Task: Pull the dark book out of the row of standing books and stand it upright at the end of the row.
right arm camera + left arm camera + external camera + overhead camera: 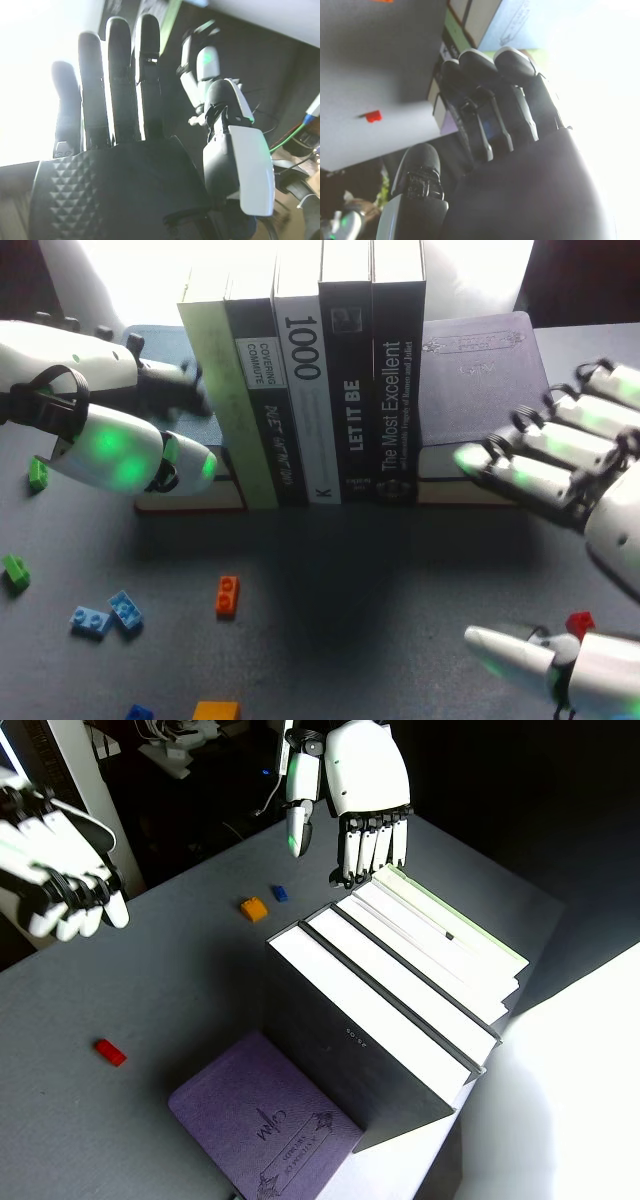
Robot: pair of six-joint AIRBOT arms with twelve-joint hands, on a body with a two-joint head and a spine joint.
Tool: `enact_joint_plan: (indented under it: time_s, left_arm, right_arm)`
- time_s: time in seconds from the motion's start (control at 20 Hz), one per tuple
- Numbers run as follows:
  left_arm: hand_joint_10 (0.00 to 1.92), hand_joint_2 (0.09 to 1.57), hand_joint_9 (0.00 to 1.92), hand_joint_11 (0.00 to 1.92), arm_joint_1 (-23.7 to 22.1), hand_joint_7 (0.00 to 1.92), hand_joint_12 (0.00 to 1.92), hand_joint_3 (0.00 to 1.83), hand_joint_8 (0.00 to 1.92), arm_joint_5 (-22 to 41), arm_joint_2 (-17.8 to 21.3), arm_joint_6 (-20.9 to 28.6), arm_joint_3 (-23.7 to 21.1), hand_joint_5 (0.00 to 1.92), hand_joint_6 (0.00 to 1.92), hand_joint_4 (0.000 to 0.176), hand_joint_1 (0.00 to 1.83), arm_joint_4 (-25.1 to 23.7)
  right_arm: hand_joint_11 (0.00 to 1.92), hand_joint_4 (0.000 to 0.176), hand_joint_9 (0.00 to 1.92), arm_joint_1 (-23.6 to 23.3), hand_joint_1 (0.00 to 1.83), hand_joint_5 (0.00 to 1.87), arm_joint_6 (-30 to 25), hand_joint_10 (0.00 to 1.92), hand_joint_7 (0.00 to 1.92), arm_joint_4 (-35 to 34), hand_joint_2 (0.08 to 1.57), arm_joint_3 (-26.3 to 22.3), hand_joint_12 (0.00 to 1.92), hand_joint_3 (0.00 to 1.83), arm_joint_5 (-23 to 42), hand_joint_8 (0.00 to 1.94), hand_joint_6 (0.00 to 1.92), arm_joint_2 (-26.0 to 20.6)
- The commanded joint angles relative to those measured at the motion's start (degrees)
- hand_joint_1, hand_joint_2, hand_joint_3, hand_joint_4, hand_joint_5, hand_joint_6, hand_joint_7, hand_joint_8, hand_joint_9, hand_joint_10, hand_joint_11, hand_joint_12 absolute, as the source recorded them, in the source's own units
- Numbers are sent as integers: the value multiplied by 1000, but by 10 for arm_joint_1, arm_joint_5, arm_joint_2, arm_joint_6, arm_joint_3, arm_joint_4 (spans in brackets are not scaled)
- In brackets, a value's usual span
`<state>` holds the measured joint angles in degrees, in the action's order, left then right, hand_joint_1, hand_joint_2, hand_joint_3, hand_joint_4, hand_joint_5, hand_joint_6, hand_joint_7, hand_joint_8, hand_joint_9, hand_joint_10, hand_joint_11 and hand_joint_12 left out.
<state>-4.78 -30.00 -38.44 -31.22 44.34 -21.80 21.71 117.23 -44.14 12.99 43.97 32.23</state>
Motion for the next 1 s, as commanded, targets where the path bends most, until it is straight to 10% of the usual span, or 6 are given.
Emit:
enact_joint_plan:
  time_s: [0.0, 0.2, 0.35, 0.55, 0.7, 0.95]
  left_arm:
    - [16, 1274, 75, 0, -7, 78, 428, 29, 6, 45, 3, 0, -2, 100, 18, 42, 0, -11]
    - [3, 1297, 63, 0, -7, 81, 393, 16, 0, 38, 3, 0, 0, 95, 5, 49, 2, -12]
    - [5, 1307, 87, 0, -7, 78, 502, 7, 3, 30, 3, -3, 2, 85, 6, 22, 0, -12]
    - [3, 1304, 80, 0, -16, 103, 430, 1, 4, -9, 6, -11, 3, 82, 5, 30, 0, -13]
    - [6, 1292, 85, 0, -20, 100, 479, 0, 3, -15, 6, -10, 4, 2, 0, 4, 0, -18]
    - [5, 1304, 99, 0, -22, 101, 429, 6, 5, -16, 5, 0, 6, 65, 18, 22, 0, -26]
  right_arm:
    - [0, 0, 156, -5, 0, 198, -2, 21, 192, 37, 1135, -2, 464, 21, 40, 3, 16, -5]
    - [0, 0, 158, -6, 26, 215, -4, 6, 189, 37, 1162, -3, 514, 9, 39, 2, 8, -5]
    - [0, 0, 164, -14, 3, 184, -6, 2, 192, 37, 1161, -2, 575, 2, 37, 0, 0, -3]
    - [0, 20, 9, -20, 0, 104, 5, 0, 34, 92, 1137, -2, 148, 0, 53, 2, 9, 25]
    - [6, 30, 21, -21, 0, 292, 59, 4, 89, 120, 1118, 5, 4, 0, 113, 6, 38, 77]
    - [0, 8, 7, -42, 0, 561, 57, 1, 164, 182, 1144, 36, 0, 3, 169, 0, 23, 123]
